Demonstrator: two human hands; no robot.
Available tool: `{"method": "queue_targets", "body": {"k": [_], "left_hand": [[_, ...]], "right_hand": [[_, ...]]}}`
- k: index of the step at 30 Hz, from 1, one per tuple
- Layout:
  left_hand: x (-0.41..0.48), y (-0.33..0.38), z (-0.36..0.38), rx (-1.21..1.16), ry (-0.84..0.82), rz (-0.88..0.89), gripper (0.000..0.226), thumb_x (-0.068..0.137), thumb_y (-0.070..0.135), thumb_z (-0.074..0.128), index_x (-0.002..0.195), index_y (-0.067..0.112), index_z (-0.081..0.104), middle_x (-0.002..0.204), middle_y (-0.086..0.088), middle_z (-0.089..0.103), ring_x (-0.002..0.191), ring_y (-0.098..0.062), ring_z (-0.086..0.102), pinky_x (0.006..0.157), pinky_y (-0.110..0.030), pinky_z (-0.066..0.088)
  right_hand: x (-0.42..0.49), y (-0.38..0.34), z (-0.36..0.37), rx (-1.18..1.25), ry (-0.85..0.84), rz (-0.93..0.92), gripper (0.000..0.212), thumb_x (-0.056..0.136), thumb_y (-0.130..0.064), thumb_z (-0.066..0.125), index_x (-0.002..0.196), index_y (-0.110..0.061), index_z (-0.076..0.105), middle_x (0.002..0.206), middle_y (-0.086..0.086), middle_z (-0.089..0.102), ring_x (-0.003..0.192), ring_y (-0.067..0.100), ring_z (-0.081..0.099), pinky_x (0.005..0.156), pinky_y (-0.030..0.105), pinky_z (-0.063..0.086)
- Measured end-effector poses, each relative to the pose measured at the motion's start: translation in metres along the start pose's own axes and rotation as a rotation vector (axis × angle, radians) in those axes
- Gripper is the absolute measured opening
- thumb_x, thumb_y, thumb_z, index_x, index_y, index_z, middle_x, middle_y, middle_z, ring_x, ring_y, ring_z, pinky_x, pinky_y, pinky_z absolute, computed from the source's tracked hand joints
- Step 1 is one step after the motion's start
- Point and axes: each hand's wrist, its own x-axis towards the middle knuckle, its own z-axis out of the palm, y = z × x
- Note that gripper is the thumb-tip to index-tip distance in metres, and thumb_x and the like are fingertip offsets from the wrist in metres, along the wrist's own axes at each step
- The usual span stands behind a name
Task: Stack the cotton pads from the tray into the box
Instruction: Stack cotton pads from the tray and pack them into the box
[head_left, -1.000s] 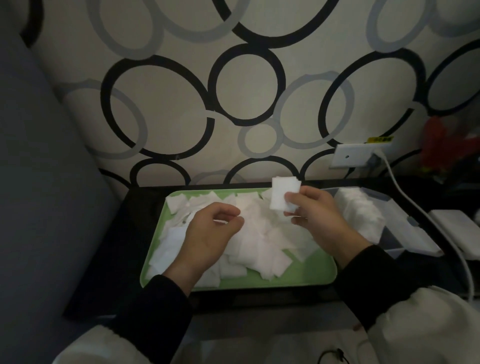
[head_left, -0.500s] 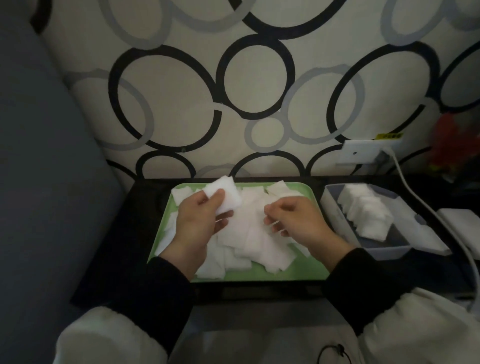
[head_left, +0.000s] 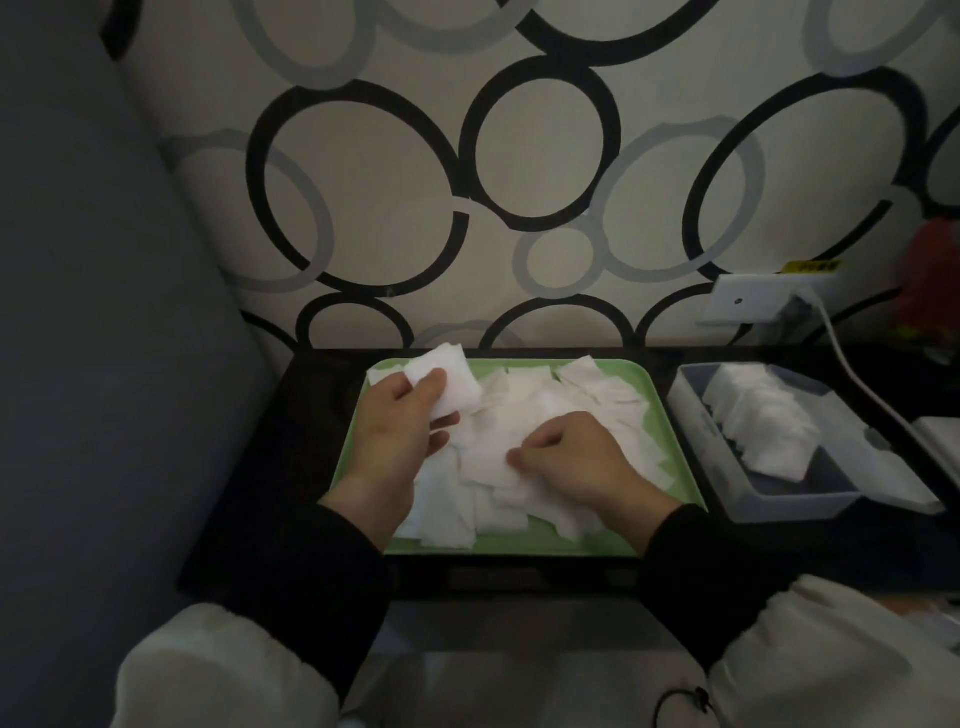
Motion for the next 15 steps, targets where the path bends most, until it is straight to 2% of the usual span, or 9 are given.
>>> {"method": "queue_targets", "body": {"k": [3,5,8,10,12,15], "left_hand": [[0.002,0.0,-0.006,0.007,-0.021,-0.008,0.008,0.1,0.026,0.059,0.101,0.021,0.065,0.106,-0.005,0.07,0.088,-0.017,0.072,0.06,-0.023,0.053],[0.002,-0.001,-0.01,0.017,-0.049,-0.022,0.008,0.099,0.023,0.06,0.097,0.019,0.066,0.106,-0.006,0.071,0.088,-0.019,0.073,0.061,-0.023,0.055],[0.001,-0.007,-0.011,0.093,-0.096,-0.027,0.011,0.096,0.019,0.065,0.089,0.013,0.07,0.102,-0.008,0.073,0.088,-0.022,0.074,0.063,-0.024,0.057],[-0.002,-0.009,-0.011,0.141,-0.133,-0.025,0.018,0.094,0.016,0.068,0.077,0.01,0.068,0.092,-0.006,0.072,0.085,-0.02,0.073,0.064,-0.026,0.059],[-0.006,-0.01,-0.008,0.16,-0.171,-0.03,0.025,0.092,0.013,0.07,0.068,0.009,0.064,0.079,-0.003,0.069,0.079,-0.019,0.072,0.065,-0.029,0.06],[-0.01,-0.011,-0.003,0.173,-0.218,-0.032,0.016,0.09,0.013,0.072,0.074,0.01,0.07,0.08,-0.004,0.073,0.078,-0.017,0.073,0.067,-0.03,0.061]], "right_hand": [[-0.003,-0.007,-0.018,0.194,-0.059,0.003,0.015,0.085,-0.019,0.07,0.073,-0.01,0.065,0.072,0.003,0.063,0.068,0.014,0.058,0.06,0.028,0.047],[-0.004,-0.008,-0.029,0.404,-0.098,-0.001,0.014,0.088,-0.012,0.065,0.076,-0.013,0.058,0.078,0.006,0.059,0.074,0.02,0.056,0.063,0.03,0.043],[-0.003,-0.008,-0.035,0.665,-0.107,-0.004,0.023,0.088,-0.001,0.062,0.072,-0.014,0.052,0.083,0.01,0.06,0.085,0.028,0.057,0.07,0.033,0.046],[-0.003,-0.01,-0.035,0.776,-0.146,-0.005,0.025,0.087,0.001,0.063,0.072,-0.016,0.053,0.088,0.013,0.059,0.087,0.03,0.057,0.07,0.032,0.047],[-0.003,-0.013,-0.033,0.852,-0.189,-0.013,0.022,0.086,0.002,0.063,0.075,-0.015,0.056,0.085,0.011,0.061,0.08,0.027,0.058,0.066,0.03,0.047],[-0.006,-0.017,-0.029,0.866,-0.224,-0.03,0.014,0.086,0.001,0.066,0.085,-0.013,0.063,0.083,0.009,0.066,0.074,0.022,0.06,0.06,0.029,0.046]]}}
